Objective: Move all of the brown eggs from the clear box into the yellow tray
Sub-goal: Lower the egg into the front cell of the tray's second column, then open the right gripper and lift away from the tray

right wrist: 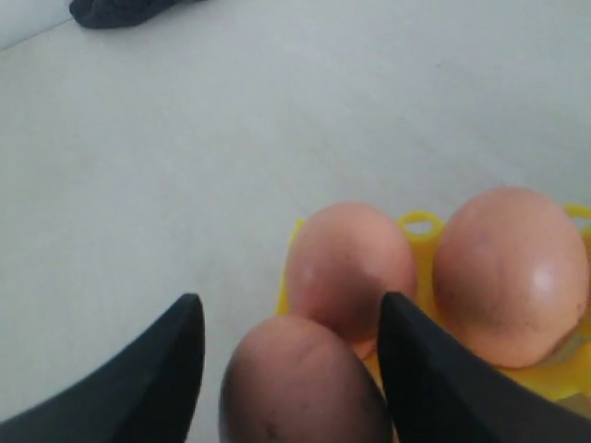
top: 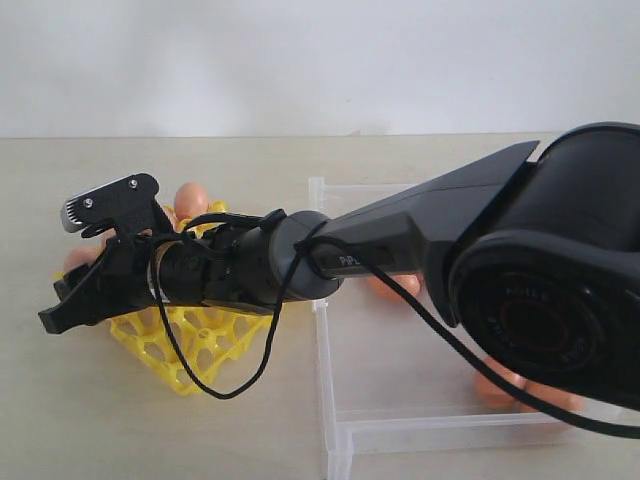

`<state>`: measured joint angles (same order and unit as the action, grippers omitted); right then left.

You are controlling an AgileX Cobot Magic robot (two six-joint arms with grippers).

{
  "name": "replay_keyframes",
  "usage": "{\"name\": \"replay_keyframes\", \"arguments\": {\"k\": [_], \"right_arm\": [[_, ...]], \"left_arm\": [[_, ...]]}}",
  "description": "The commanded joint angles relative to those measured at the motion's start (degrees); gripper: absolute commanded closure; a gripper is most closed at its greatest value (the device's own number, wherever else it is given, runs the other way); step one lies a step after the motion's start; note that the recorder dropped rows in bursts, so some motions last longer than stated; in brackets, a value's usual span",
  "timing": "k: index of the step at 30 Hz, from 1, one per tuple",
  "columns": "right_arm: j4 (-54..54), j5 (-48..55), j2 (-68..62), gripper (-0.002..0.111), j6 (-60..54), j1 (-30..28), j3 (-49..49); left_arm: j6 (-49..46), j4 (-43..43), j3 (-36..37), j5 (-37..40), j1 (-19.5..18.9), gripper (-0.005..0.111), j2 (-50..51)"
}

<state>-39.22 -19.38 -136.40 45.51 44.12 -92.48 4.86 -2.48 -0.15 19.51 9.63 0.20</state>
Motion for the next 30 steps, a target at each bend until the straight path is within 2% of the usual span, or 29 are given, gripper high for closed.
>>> {"name": "replay_keyframes", "arguments": {"k": [1, 8, 17, 19, 23, 24, 30], "right_arm": [[0.14, 1.55, 2.93, 0.058, -2.95, -0.30, -0.25], [1.83, 2.13, 3.72, 0.058, -5.76, -0.30, -0.25], [9.18, 1.05, 6.79, 0.059, -5.76, -0.30, -0.25], [10.11, 3.59, 8.29, 0.066, -5.44, -0.30, -0.25], [10.11, 16.72, 10.33, 0.103, -2.61, 0.60, -0.25], [10.11, 21.26, 10.53, 0.108, -2.61, 1.13, -0.25], [10.25, 34.33, 10.29, 0.108, -8.96, 4.18, -0.14]], "left_arm": [[0.06, 0.16, 0.15, -0.26, 0.26, 0.103, -0.20], [0.06, 0.16, 0.15, -0.26, 0.26, 0.103, -0.20], [0.06, 0.16, 0.15, -0.26, 0.26, 0.103, -0.20], [0.06, 0.16, 0.15, -0.26, 0.26, 0.103, -0.20], [0.06, 0.16, 0.15, -0.26, 0.26, 0.103, -0.20], [0.06, 0.16, 0.15, -0.26, 0.26, 0.103, -0.20], [0.06, 0.16, 0.15, -0.26, 0.26, 0.103, -0.20]]}}
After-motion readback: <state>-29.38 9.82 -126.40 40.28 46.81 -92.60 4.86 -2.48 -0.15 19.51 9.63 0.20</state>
